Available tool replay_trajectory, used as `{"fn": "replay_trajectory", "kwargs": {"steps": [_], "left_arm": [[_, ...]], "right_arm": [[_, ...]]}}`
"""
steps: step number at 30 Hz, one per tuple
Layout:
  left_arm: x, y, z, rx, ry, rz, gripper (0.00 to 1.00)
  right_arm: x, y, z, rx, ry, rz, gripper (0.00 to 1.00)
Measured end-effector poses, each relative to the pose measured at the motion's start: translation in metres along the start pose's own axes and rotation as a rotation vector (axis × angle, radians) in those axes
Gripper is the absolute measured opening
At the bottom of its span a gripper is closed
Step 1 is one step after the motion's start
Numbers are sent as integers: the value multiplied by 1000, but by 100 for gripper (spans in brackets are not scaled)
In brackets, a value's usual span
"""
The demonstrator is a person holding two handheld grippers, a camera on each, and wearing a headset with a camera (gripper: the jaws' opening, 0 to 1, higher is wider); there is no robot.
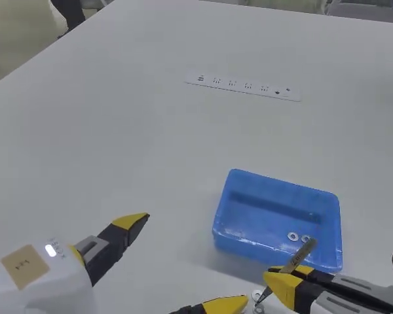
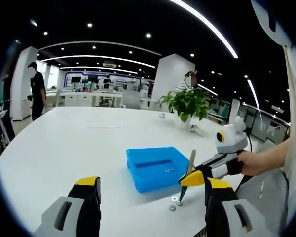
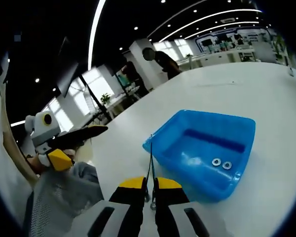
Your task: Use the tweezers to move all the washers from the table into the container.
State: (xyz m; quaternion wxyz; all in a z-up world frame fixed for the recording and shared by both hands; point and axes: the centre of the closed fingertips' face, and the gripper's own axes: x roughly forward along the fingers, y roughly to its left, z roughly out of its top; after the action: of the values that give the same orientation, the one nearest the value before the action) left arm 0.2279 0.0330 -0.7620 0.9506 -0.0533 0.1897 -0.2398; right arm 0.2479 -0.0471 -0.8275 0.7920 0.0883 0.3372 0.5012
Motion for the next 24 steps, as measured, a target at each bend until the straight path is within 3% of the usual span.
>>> {"fn": "replay_trajectory", "kwargs": {"steps": [11, 13, 17, 24], "left_arm": [[0, 0, 0, -5, -1, -4, 89], [0, 0, 0, -4, -3, -4, 89], [0, 1, 0, -6, -3, -1, 88], [0, 0, 0, 0, -2, -3, 88]], "right_arm": [[2, 6, -5, -89, 23, 14, 4], [2, 6, -8, -172, 50, 3, 4], [3, 16, -12, -258, 72, 30, 4], [4, 32, -23, -542, 150, 55, 4]]}}
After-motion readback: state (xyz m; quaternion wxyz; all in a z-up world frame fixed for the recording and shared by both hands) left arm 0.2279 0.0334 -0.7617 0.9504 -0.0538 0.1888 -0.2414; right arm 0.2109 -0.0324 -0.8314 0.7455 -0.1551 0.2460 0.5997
